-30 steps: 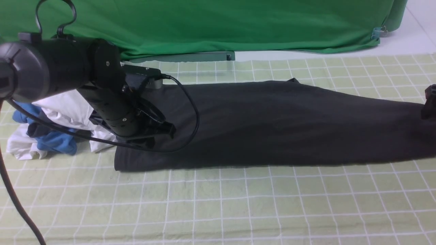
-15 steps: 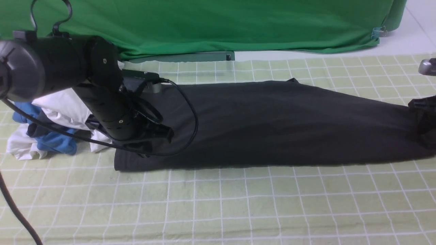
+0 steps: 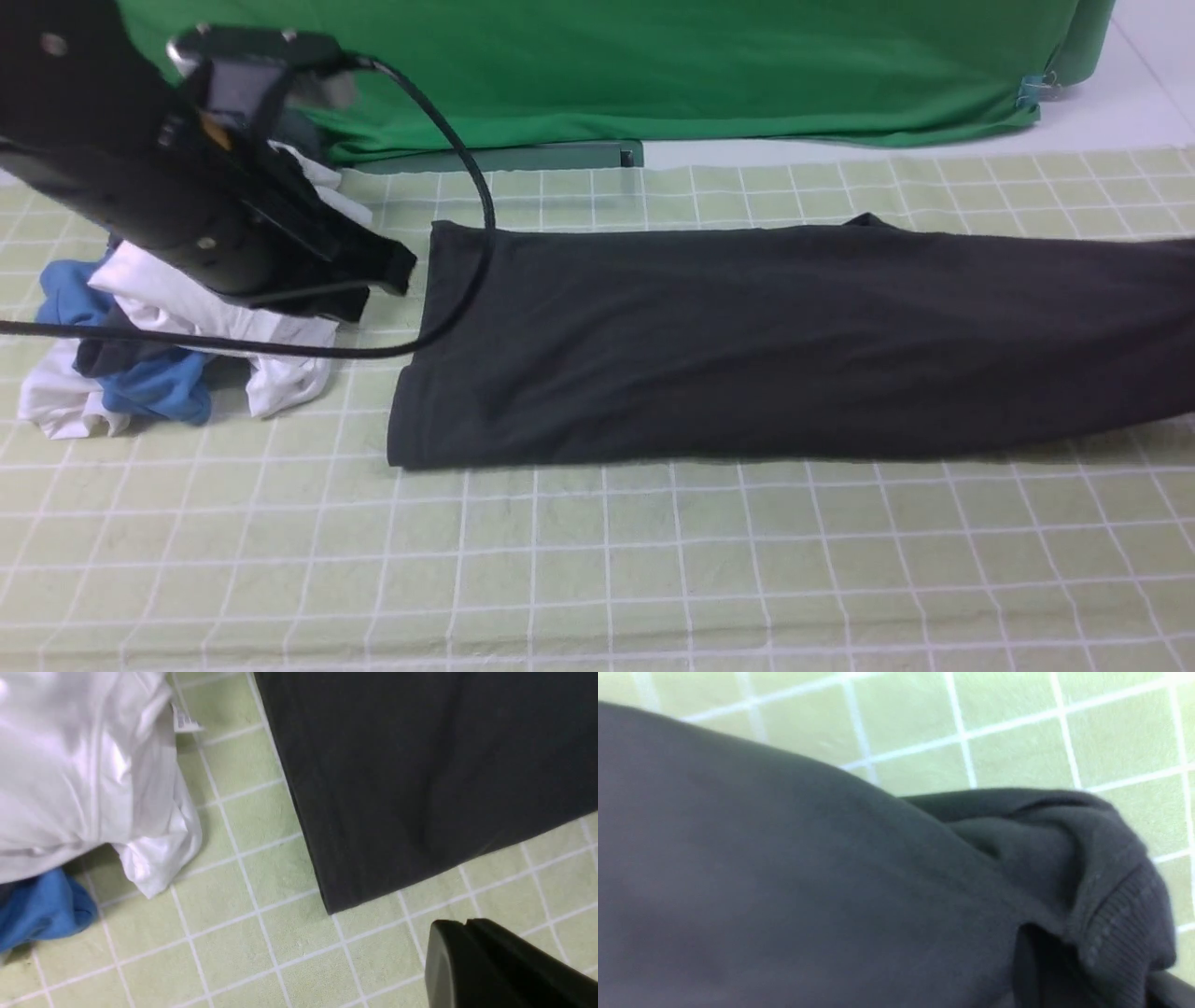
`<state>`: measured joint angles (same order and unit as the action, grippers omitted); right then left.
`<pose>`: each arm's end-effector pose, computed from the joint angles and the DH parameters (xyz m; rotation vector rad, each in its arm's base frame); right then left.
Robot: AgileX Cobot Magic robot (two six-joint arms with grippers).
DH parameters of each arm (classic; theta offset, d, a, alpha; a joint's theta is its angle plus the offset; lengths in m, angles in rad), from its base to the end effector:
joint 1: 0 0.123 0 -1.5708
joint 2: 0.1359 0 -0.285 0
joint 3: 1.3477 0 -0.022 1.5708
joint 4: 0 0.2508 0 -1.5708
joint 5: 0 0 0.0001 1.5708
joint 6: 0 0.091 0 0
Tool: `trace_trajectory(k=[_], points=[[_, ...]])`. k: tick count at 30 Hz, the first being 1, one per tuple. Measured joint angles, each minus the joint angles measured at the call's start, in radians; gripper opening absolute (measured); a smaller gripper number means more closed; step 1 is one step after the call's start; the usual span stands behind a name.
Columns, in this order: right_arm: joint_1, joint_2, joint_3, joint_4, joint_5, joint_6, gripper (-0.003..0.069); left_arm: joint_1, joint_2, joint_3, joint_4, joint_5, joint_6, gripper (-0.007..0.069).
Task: Fold a long-sleeved shirt over a green coffee tablecloth.
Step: 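Fold the right end of the dark garment over onto its left end with the right gripper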
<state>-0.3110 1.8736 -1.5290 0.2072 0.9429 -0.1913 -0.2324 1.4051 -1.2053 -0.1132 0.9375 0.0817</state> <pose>0.3878 -0.1087 0.2551 0.2870 2.7195 0.1257 0.2788 -0.0745 0.3230 0.3550 2.6001 -0.1955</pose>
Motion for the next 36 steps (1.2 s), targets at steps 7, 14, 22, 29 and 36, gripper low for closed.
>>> trace_trajectory(k=[7, 14, 22, 29, 36], points=[[0.141, -0.064, -0.095, 0.076, 0.150, 0.017, 0.0055, 0.000, -0.053, 0.005, 0.001, 0.022, 0.000, 0.0011], [0.391, -0.065, -0.149, 0.140, 0.148, 0.102, 0.0055, 0.000, -0.054, 0.008, -0.015, 0.028, -0.017, 0.0011], [0.677, -0.037, -0.155, 0.236, -0.026, 0.191, 0.0055, 0.000, -0.058, 0.010, -0.025, 0.034, -0.019, 0.0011], [0.858, 0.052, -0.155, 0.345, -0.181, 0.207, 0.0055, 0.000, -0.129, 0.011, -0.001, 0.038, -0.020, 0.0011], [0.994, 0.170, -0.155, 0.486, -0.379, 0.209, 0.0055, 0.000, -0.234, 0.011, 0.035, 0.072, -0.033, 0.0011]])
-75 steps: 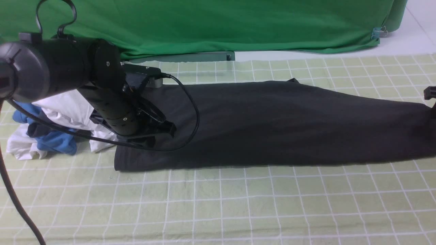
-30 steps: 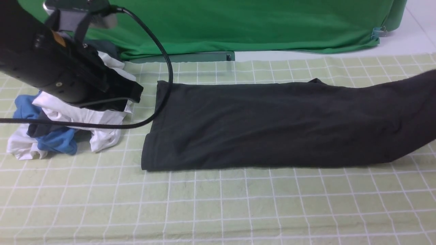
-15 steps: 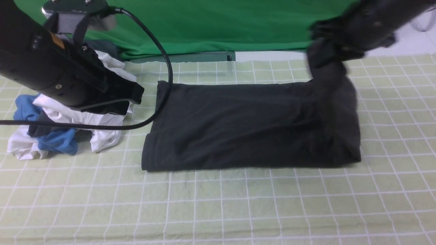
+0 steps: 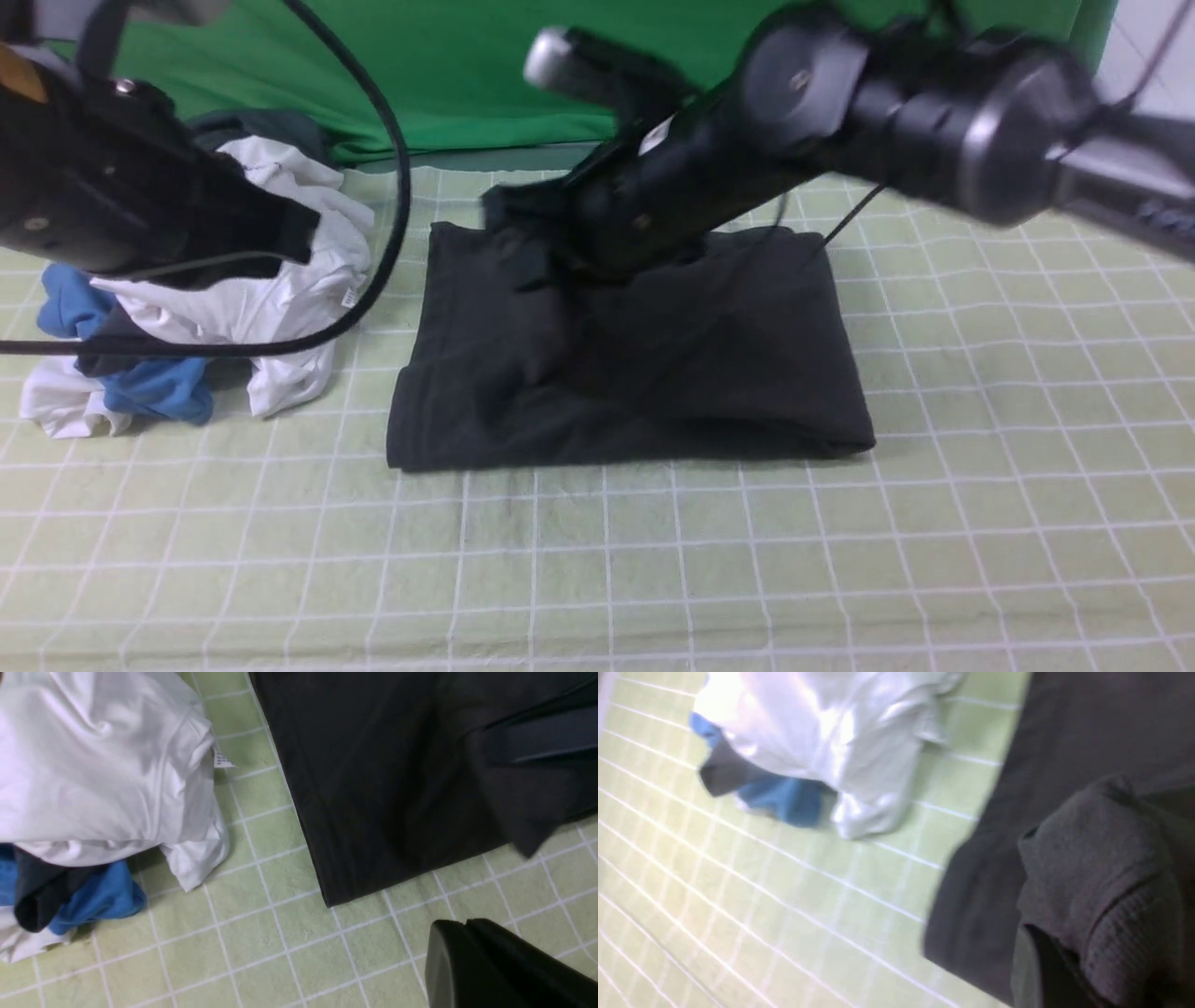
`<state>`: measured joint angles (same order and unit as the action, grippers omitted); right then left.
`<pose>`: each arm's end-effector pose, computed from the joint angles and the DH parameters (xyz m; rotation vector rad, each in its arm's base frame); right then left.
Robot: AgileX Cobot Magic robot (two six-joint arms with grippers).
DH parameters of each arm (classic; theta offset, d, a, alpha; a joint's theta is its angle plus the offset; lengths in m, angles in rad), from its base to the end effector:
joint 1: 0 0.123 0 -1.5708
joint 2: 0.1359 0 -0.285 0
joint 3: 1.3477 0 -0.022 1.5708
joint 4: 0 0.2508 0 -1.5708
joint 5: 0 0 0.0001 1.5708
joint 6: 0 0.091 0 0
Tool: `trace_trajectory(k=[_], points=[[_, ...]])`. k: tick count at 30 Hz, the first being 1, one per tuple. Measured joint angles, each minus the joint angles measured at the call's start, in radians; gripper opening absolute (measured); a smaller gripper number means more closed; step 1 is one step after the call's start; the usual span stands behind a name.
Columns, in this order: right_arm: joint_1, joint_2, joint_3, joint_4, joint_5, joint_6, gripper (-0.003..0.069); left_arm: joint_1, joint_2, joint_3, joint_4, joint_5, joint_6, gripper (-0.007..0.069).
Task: Fold a long-sleeved shirt over a green coffee tablecloth.
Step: 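Fold the right end of the dark garment over onto its left end with the right gripper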
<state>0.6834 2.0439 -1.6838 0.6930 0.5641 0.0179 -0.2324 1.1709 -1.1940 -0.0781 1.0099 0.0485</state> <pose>0.3482 0.3237 0.2535 -0.2627 2.4739 1.0264 0.2214 -0.0586 0.3765 0.3238 2.4536 -0.1787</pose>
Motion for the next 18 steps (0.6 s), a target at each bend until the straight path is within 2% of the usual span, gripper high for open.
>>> trace_trajectory(k=[6, 9, 13, 16, 18], points=[[0.046, 0.099, -0.074, 0.049, -0.037, -0.003, 0.0055, 0.000, -0.055, 0.000, 0.001, 0.017, -0.004, 0.0011], [0.065, 0.142, -0.122, 0.055, -0.047, -0.002, 0.0078, 0.000, -0.065, 0.000, 0.001, 0.018, -0.005, 0.0011], [0.086, 0.188, -0.180, 0.063, -0.074, 0.000, 0.0202, 0.000, -0.066, 0.000, 0.003, 0.018, -0.005, 0.0011], [0.093, 0.211, -0.207, 0.070, -0.077, 0.000, 0.0362, 0.000, -0.066, 0.000, 0.008, 0.018, -0.005, 0.0011], [0.093, 0.214, -0.212, 0.073, -0.071, -0.001, 0.0438, 0.000, -0.066, 0.000, 0.017, 0.018, -0.005, 0.0011]])
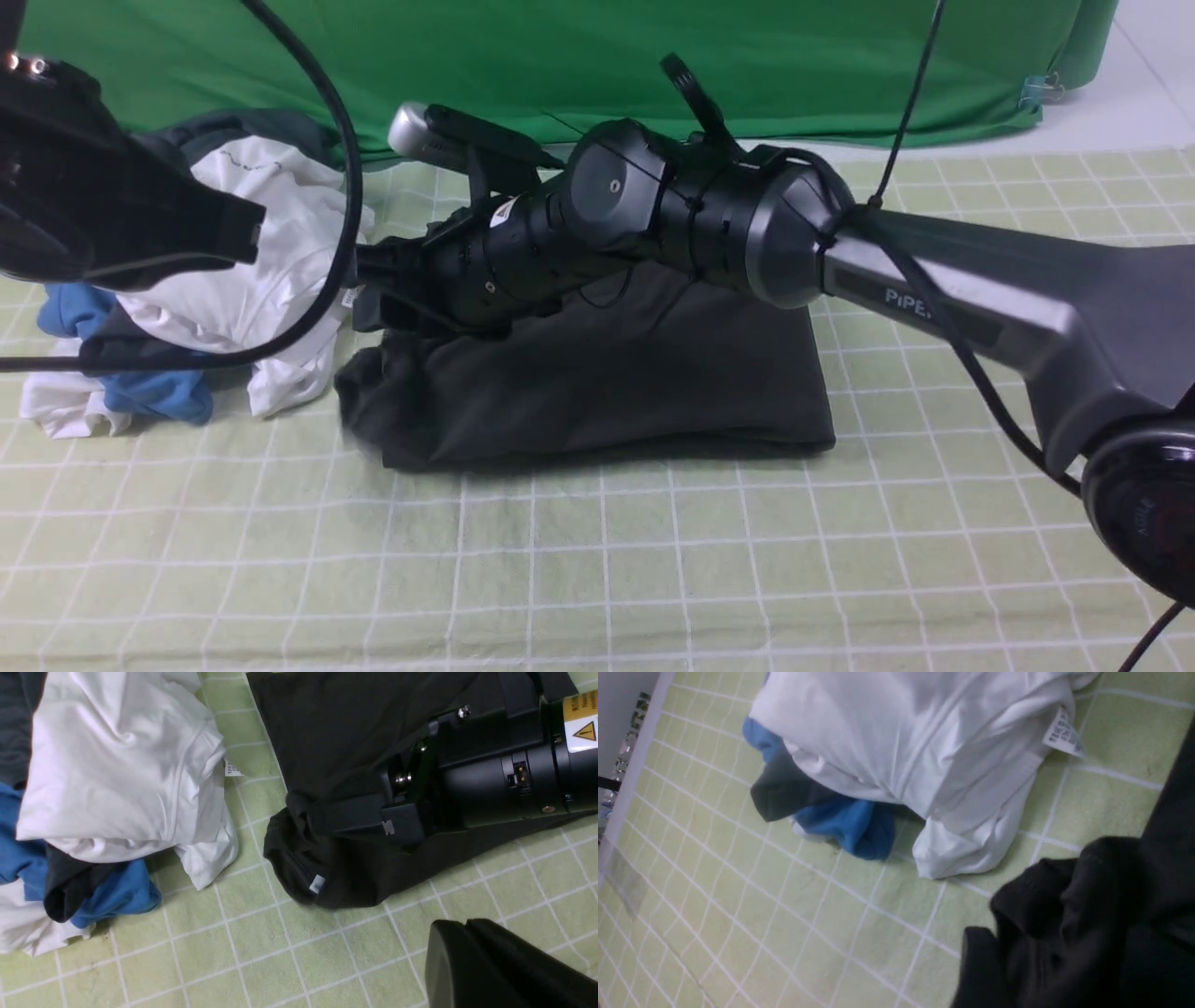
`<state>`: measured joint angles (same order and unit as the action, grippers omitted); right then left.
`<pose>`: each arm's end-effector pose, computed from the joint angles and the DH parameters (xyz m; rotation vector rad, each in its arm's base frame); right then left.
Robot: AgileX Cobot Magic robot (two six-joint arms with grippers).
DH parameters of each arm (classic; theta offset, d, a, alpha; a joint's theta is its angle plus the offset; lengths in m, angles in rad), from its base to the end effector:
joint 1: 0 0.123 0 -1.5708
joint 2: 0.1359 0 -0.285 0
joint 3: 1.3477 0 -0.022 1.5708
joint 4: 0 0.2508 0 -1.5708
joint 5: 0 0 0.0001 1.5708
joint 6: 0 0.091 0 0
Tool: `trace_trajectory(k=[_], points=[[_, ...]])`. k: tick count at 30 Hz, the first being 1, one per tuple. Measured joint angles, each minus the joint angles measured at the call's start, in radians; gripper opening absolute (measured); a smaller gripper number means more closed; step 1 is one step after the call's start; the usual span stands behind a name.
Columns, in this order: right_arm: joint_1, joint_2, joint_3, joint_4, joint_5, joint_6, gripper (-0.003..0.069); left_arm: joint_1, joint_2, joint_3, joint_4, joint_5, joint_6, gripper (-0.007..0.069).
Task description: Fold a long-sleeved shirt over a green coffee tablecloth.
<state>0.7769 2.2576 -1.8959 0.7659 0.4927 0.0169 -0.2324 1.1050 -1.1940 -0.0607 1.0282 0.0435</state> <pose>0.3534 0.3894 0.2184 -0.2748 2.4301 1.1300 0.2038 -0.0531 0.3898 0.3195 2.4059 -0.1631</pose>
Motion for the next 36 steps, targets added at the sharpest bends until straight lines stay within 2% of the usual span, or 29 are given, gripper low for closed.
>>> trace_trajectory(k=[3, 6, 8, 9, 13, 14, 16, 17, 21, 24, 28, 31, 36], points=[[-0.012, -0.009, -0.002, -0.003, 0.052, -0.046, 0.0501, 0.000, 0.000, 0.000, 0.012, 0.000, 0.000, 0.0011], [-0.051, -0.043, -0.002, -0.028, 0.127, -0.115, 0.0507, 0.000, 0.000, 0.000, 0.017, 0.001, 0.000, 0.0011], [-0.092, -0.073, -0.002, -0.066, 0.180, -0.139, 0.0484, 0.000, 0.001, 0.000, 0.019, 0.001, -0.006, 0.0011], [-0.120, -0.098, -0.003, -0.106, 0.213, -0.151, 0.0454, 0.000, 0.009, 0.000, 0.019, 0.001, -0.017, 0.0011], [-0.235, -0.178, -0.007, -0.229, 0.352, -0.163, 0.0222, 0.000, 0.063, 0.000, 0.015, -0.001, -0.044, 0.0011], [-0.281, -0.205, -0.007, -0.261, 0.404, -0.175, 0.0113, 0.000, 0.102, 0.000, 0.006, -0.005, -0.044, 0.0011], [-0.342, -0.251, -0.007, -0.309, 0.474, -0.201, 0.0040, 0.000, 0.173, 0.000, -0.017, -0.030, -0.034, 0.0011], [-0.363, -0.272, -0.007, -0.328, 0.503, -0.214, 0.0027, 0.000, 0.203, 0.000, -0.029, -0.046, -0.026, 0.0011], [-0.427, -0.333, -0.006, -0.430, 0.655, -0.245, 0.0007, 0.000, 0.337, 0.000, -0.083, -0.145, 0.023, 0.0011], [-0.450, -0.379, 0.031, -0.495, 0.707, -0.260, 0.0006, 0.000, 0.444, -0.015, -0.084, -0.205, 0.029, 0.0015], [-0.456, -0.431, 0.113, -0.509, 0.719, -0.276, 0.0006, 0.004, 0.569, -0.077, 0.019, -0.259, -0.081, 0.0044], [-0.456, -0.449, 0.154, -0.505, 0.722, -0.290, 0.0005, 0.019, 0.633, -0.119, 0.067, -0.260, -0.130, 0.0087], [-0.456, -0.460, 0.249, -0.503, 0.686, -0.313, 0.0005, 0.077, 0.759, -0.180, 0.080, -0.260, -0.164, 0.0255]])
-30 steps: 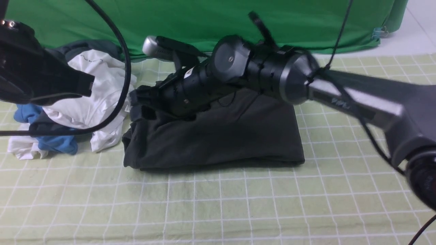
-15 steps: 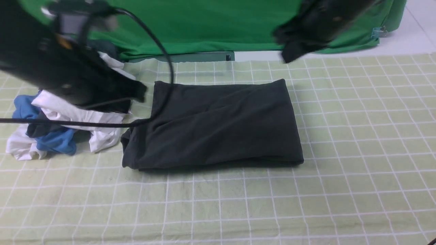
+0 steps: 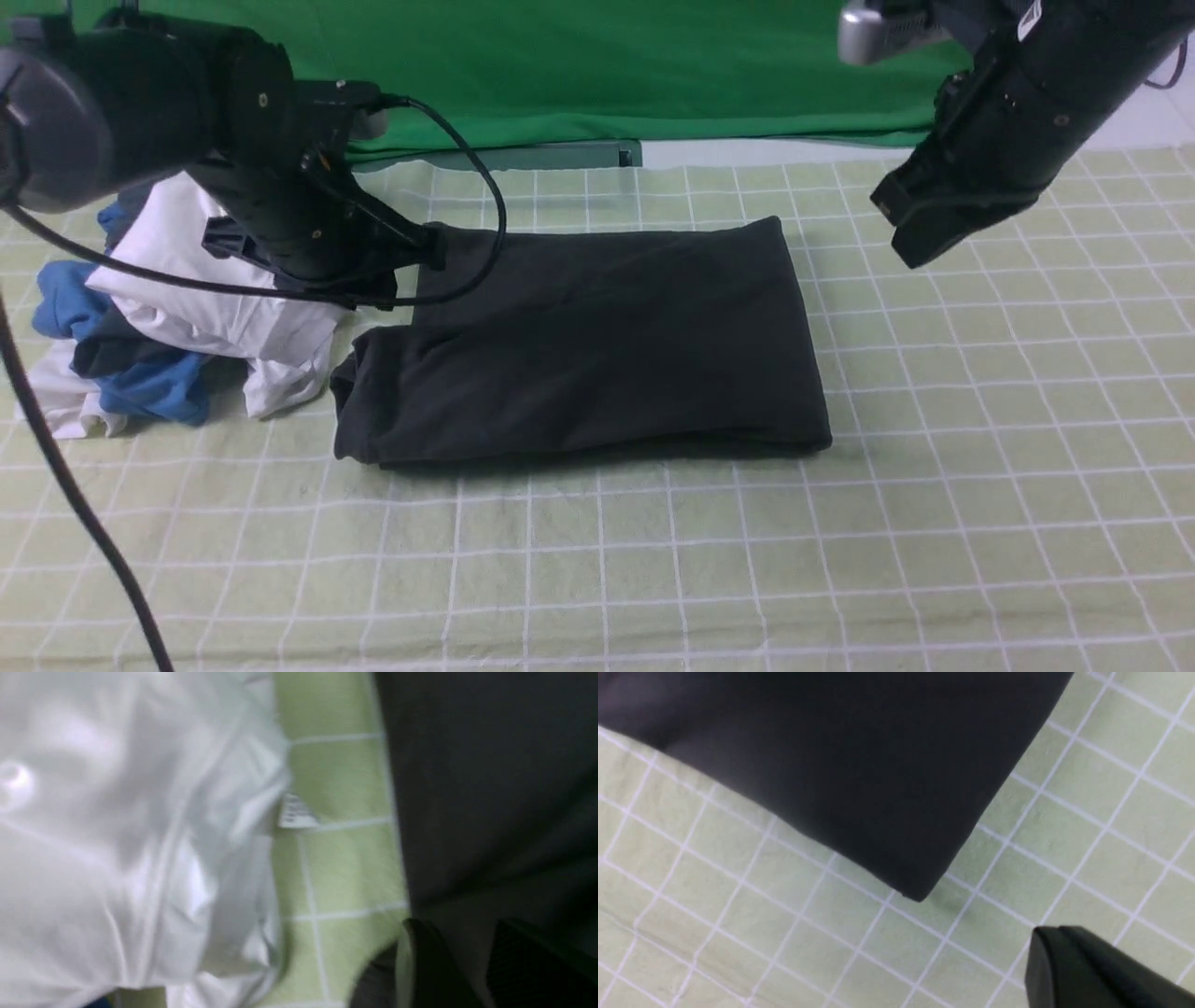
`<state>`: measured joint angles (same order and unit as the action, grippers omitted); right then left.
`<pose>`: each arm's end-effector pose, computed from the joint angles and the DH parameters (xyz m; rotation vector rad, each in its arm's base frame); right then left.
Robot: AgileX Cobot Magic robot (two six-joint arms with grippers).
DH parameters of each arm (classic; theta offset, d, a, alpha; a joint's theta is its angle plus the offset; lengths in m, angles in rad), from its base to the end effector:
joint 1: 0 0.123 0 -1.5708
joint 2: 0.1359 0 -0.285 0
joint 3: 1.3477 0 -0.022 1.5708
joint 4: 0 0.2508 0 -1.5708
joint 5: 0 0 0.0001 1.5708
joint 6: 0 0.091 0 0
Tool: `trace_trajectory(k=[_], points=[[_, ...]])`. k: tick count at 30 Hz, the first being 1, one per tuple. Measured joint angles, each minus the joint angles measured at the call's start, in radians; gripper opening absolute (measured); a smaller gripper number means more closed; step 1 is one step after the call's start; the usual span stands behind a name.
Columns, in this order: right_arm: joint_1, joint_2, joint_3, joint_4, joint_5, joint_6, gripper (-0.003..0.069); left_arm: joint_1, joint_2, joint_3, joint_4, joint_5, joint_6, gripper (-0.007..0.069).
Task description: Fold a long-sleeved shirt over a green coffee tablecloth.
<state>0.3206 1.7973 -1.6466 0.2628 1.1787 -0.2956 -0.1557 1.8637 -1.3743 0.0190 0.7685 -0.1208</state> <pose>0.3558 0.1412 0.3122 -0.7666 2.6875 0.3703 0.3887 -0.0598 0.2204 0.0629 2.7419 -0.0549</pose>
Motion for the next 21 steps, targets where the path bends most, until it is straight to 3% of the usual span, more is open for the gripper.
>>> trace_trajectory(k=[4, 9, 17, 21], points=[[0.000, 0.000, 0.055, 0.004, -0.047, -0.001, 0.0004, 0.016, 0.058, -0.003, -0.001, -0.004, -0.002, 0.0377], [0.000, 0.000, 0.066, 0.012, -0.091, -0.001, 0.0004, 0.015, 0.074, -0.004, -0.046, -0.010, 0.045, 0.0394], [0.000, 0.000, 0.066, 0.037, -0.121, -0.005, 0.0004, 0.015, 0.074, -0.007, -0.110, -0.006, 0.126, 0.0201], [0.000, 0.000, 0.066, 0.062, -0.140, -0.005, 0.0004, 0.015, 0.074, -0.008, -0.113, 0.019, 0.148, 0.0055]])
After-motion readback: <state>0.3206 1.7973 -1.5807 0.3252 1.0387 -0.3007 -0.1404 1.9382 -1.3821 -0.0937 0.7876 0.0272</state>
